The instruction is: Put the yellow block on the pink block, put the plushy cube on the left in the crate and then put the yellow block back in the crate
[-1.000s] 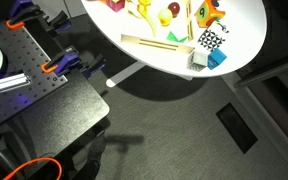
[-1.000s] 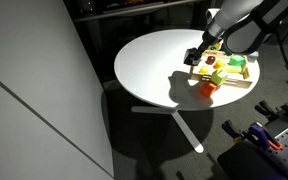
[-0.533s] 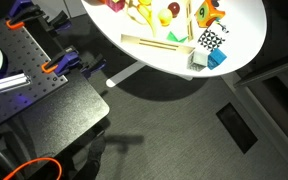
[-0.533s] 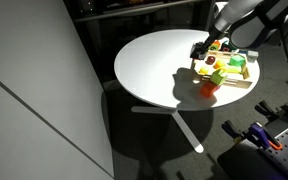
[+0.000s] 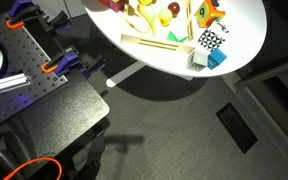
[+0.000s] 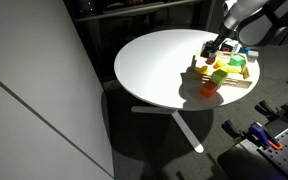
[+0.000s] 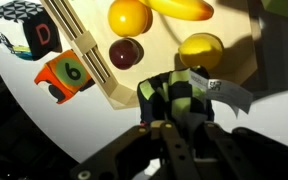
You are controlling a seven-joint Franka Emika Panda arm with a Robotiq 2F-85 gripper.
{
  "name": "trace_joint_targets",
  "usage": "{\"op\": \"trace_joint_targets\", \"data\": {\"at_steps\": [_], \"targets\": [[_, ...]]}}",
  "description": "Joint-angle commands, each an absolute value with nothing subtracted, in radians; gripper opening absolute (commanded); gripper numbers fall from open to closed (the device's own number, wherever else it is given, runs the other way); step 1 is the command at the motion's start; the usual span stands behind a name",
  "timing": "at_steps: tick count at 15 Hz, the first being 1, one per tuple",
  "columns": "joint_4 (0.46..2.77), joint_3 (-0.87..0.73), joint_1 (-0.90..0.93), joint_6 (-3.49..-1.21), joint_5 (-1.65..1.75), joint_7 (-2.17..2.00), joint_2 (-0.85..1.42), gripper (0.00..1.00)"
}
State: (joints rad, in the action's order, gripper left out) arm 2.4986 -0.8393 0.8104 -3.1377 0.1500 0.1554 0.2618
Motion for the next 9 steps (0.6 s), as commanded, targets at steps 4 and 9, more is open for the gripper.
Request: {"op": "trace_joint_targets", "data": {"at_steps": [4,9], "targets": [[2.591,-0.971,0.926,-3.021,0.184,0.172,0.152,0.07],[2.619,-1.037,0.971,-2.983,0.199,0.161,0.126,0.06]]}}
